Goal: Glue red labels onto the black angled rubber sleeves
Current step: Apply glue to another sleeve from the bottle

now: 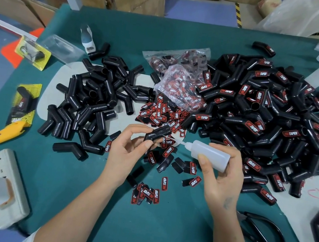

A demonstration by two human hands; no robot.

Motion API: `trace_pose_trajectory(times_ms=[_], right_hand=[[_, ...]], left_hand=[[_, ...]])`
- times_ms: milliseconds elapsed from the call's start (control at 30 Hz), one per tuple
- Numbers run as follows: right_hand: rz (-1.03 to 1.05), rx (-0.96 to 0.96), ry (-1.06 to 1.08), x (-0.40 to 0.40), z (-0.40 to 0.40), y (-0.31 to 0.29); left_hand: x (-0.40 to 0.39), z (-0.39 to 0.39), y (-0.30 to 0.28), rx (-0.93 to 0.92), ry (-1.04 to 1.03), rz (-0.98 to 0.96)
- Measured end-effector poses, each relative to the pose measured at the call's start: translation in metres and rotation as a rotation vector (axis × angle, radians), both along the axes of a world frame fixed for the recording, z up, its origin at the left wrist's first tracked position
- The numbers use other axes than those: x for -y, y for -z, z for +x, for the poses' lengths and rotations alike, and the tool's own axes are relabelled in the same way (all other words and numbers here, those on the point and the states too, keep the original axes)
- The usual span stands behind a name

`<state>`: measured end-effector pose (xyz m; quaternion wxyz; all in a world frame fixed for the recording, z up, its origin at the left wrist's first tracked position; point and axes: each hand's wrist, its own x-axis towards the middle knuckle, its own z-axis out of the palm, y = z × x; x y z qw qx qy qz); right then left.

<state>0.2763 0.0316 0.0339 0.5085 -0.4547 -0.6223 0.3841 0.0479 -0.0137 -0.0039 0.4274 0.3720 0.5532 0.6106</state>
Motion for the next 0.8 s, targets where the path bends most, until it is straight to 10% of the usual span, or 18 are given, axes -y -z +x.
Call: trace_pose_trajectory(times_ms=[800], right_hand=[[-0.001, 0.013, -0.002, 0.0004, 0.0007, 0.0021]], left_hand=[[0.001, 0.0004, -0.0002, -0.029, 0.001, -0.01]])
